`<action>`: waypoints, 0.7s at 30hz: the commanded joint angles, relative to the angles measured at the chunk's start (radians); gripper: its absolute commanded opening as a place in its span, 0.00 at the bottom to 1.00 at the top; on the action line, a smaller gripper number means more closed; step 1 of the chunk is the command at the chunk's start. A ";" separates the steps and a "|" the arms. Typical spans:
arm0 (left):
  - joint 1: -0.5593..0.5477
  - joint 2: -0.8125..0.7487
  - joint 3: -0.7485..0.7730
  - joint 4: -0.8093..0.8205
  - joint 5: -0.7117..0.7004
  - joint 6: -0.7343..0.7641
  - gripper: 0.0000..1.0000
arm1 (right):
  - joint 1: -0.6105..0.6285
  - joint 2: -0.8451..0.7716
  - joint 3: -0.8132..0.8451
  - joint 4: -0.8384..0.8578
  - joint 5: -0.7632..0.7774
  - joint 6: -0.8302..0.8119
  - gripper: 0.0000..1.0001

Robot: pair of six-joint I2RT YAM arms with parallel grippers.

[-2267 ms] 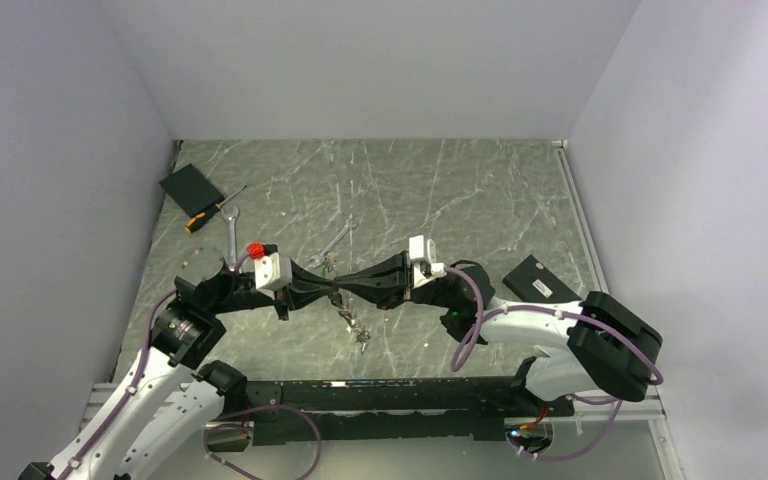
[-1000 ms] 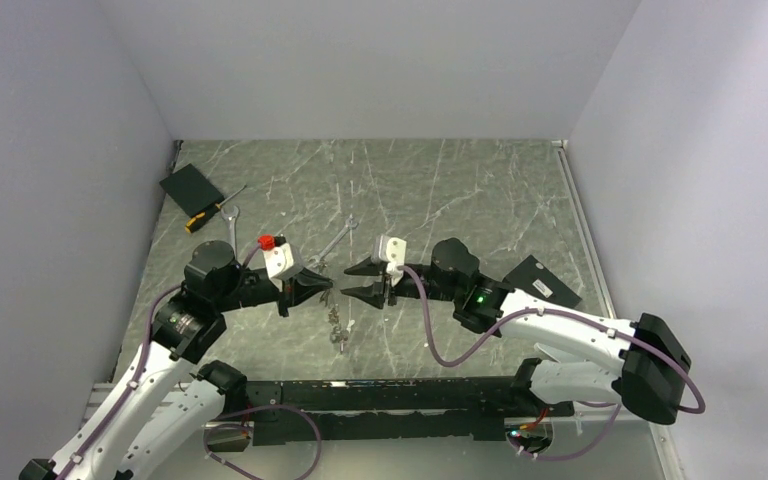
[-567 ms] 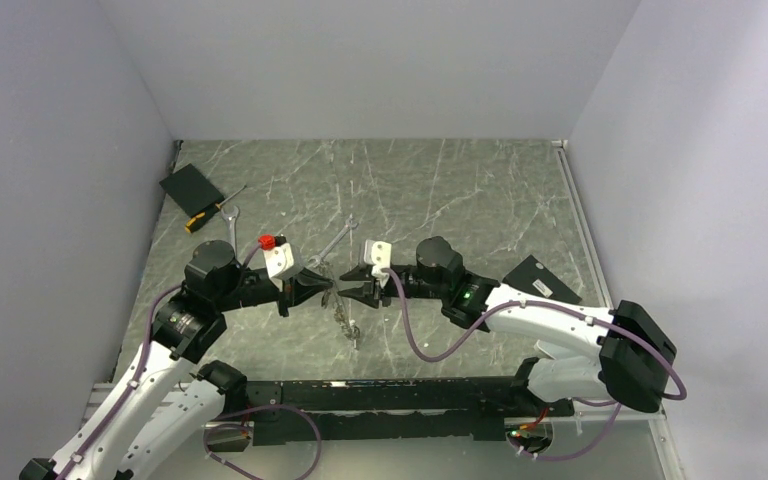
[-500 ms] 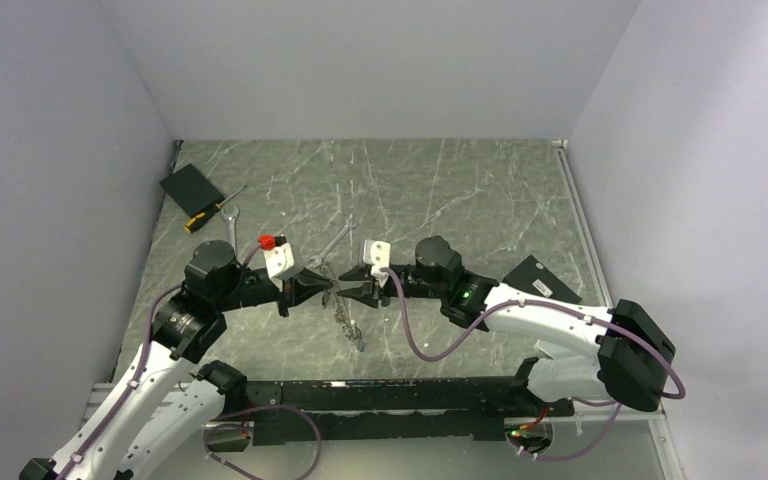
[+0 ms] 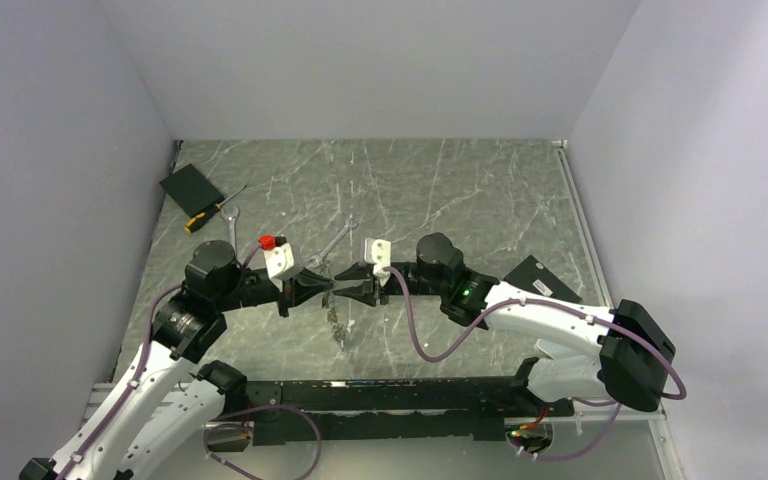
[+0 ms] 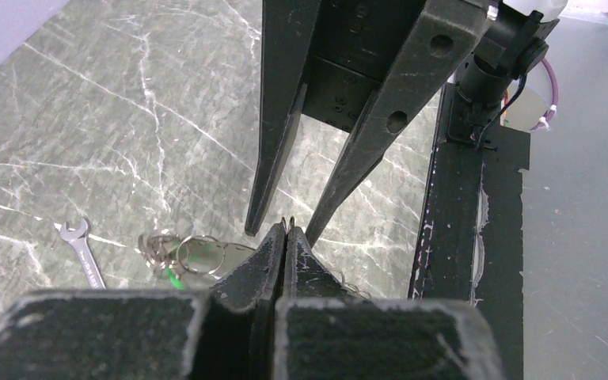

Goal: Put the keys on the keyring

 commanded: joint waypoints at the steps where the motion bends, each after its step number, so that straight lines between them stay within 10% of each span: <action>1: 0.003 -0.004 0.029 0.054 0.027 0.004 0.00 | -0.002 -0.004 0.054 0.047 -0.062 -0.008 0.32; 21: 0.003 -0.007 0.031 0.056 0.024 0.003 0.00 | -0.002 0.018 0.056 0.058 -0.075 0.007 0.00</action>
